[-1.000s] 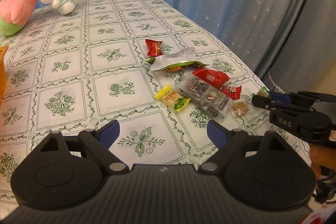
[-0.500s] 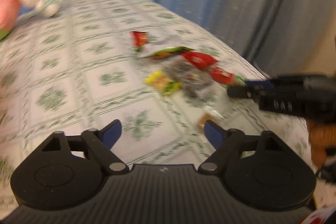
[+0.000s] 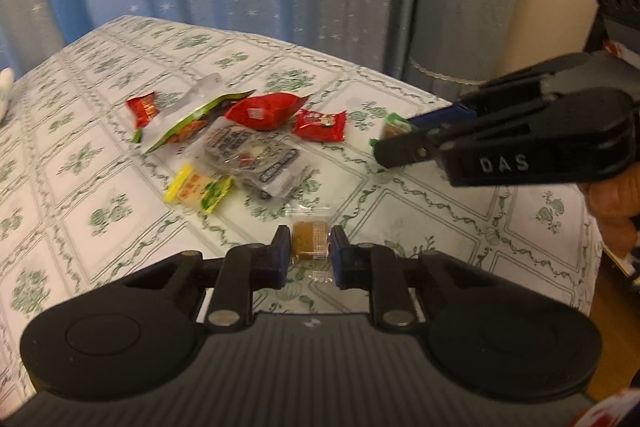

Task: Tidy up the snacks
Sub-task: 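Carry the brown candy with the right gripper into the orange tray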

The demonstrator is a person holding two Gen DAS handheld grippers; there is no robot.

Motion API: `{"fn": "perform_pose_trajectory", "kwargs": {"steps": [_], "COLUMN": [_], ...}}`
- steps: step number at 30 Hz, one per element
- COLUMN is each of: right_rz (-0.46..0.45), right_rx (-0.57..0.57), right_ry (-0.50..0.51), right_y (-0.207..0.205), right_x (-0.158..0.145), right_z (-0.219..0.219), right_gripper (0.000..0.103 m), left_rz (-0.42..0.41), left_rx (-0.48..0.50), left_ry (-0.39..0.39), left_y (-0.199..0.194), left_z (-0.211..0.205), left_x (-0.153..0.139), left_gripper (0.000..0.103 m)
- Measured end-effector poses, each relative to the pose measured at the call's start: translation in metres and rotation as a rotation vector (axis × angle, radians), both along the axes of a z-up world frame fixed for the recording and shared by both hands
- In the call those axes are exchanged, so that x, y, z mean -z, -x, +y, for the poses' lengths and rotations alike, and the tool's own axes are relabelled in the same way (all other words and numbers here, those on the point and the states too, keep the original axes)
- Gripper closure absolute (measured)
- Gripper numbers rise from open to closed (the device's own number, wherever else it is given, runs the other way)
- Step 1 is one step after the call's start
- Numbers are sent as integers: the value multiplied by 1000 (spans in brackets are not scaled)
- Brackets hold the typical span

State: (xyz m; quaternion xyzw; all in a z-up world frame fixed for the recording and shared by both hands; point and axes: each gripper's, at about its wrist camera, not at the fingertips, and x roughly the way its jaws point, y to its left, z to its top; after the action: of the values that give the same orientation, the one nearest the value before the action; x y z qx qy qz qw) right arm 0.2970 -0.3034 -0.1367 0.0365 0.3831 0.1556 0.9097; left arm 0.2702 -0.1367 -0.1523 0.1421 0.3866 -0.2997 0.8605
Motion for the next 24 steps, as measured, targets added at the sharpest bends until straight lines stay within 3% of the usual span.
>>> {"fn": "perform_pose_trajectory", "kwargs": {"steps": [6, 13, 24], "right_rz": [3, -35, -93], "right_rx": [-9, -51, -204], "right_ry": [-11, -35, -99], "right_y": [8, 14, 25], "right_x": [-7, -42, -111], "right_z": [9, 34, 127], "right_gripper": [78, 78, 78], "left_rz": [-3, -13, -55], "left_rx": [-129, -346, -585], "left_ry": [31, 66, 61], "left_y": [10, 26, 65], "left_z": [25, 82, 185], "left_x": [-15, -56, -120], "left_gripper": [85, 85, 85]}}
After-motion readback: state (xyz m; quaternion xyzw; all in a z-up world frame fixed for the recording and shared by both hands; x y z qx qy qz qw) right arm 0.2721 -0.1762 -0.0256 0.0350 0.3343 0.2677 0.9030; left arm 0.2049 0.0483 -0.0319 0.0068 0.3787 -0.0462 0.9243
